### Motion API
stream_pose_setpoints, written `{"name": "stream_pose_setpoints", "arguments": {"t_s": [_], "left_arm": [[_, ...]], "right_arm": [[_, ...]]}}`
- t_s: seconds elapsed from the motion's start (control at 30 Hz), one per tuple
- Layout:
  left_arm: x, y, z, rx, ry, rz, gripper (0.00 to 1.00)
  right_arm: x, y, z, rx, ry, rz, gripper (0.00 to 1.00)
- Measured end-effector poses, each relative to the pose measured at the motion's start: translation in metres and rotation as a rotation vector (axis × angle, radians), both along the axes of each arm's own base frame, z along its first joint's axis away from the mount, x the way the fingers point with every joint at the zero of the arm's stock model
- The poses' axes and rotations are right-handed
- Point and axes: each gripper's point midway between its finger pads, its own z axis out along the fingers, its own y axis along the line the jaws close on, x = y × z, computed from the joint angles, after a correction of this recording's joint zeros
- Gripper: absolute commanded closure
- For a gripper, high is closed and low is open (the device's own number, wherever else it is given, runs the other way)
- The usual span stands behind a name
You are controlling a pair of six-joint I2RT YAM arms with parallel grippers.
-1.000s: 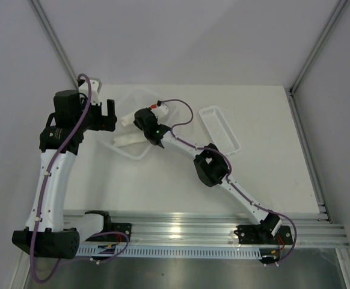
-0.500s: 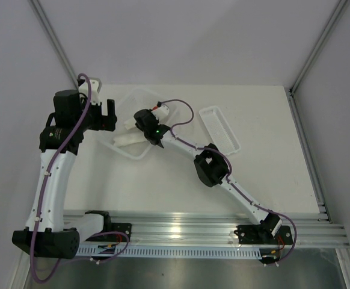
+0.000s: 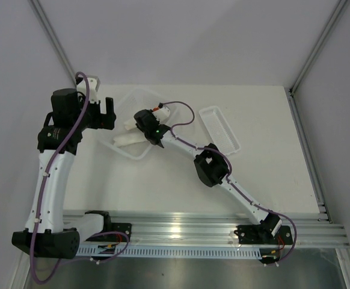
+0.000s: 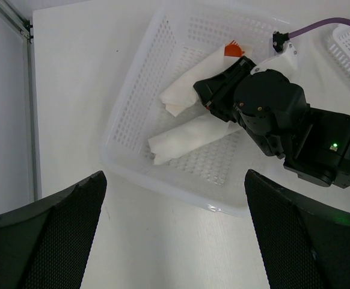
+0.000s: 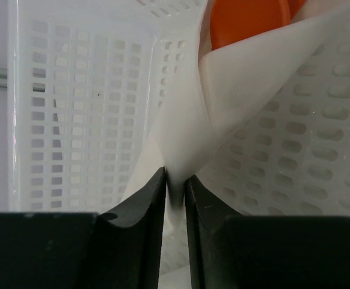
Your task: Place the utensils on the paper napkin and roll it up
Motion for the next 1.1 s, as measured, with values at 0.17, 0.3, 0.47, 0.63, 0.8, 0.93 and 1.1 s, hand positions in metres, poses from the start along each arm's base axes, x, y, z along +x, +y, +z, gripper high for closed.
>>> {"name": "stream_pose_setpoints", "arguments": {"t_s": [0.17,0.3,0.47,0.63,0.8,0.93,1.1], "left_arm": [[0.004,-0.001,0.001,0.008,-0.016,-0.015,0.03],[0.016,-0.002,-0.014,0.017,0.004,-0.035,0.1],[0.035,-0.005,-0.049,0.024,0.109,-0.06,0.47],[0.082,-0.003,-0.068,0.092,0.167,-0.065,0.53],[0.112,-0.019,-0.102,0.142,0.261,-0.114,0.59],[0.14,-0.027,-0.132,0.125,0.346,-0.133,0.6],[0.162,-0.03,-0.16,0.107,0.438,-0.136,0.64]], "right_arm": [[0.0,0.0,0.0,0.017,0.009,-0.004,0.78],[-0.003,-0.004,-0.007,0.004,0.027,-0.004,0.74],[-0.004,-0.007,-0.007,-0.007,0.026,-0.013,0.78],[-0.004,-0.008,-0.007,-0.004,0.029,-0.019,0.77],[-0.005,-0.009,-0.008,0.005,0.035,-0.025,0.77],[-0.005,-0.01,-0.007,0.011,0.036,-0.027,0.77],[-0.005,-0.012,-0.007,0.025,0.036,-0.035,0.77]]}}
